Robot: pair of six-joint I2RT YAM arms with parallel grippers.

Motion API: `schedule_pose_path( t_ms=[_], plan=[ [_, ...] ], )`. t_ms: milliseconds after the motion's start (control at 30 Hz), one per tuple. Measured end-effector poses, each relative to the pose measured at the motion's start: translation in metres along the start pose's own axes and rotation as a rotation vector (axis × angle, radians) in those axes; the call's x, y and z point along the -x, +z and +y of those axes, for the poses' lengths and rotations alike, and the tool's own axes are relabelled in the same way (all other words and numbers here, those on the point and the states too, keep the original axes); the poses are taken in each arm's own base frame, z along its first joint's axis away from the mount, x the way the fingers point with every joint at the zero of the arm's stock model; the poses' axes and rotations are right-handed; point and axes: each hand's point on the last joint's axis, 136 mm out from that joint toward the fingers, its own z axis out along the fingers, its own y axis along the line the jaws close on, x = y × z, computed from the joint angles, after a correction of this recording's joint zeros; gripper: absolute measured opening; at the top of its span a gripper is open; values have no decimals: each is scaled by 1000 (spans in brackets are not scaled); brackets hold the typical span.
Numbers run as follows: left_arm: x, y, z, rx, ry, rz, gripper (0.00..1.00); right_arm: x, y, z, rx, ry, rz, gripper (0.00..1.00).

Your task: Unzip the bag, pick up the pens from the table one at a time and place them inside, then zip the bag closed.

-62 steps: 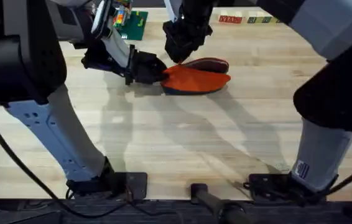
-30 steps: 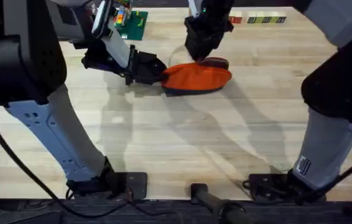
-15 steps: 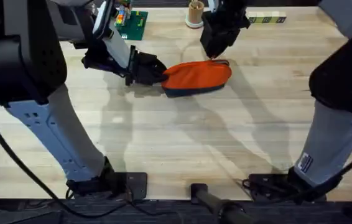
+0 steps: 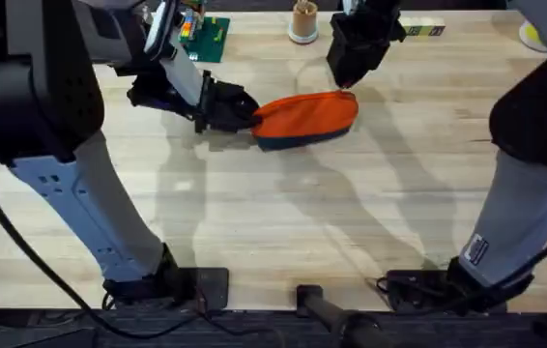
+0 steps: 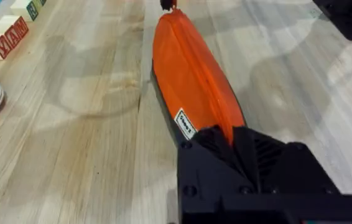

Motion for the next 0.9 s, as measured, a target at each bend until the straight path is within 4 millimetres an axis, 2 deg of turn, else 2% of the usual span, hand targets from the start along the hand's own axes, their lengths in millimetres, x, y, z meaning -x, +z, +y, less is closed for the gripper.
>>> schedule_pose_path(
  t_ms=[833, 900],
  plan=[
    [3, 5, -1, -10, 8, -9, 42, -2, -4, -47, -4, 116, 20, 34],
    [0, 5, -2, -18, 6, 9, 42, -3, -5, -64, -64, 131, 18, 33]
  ],
)
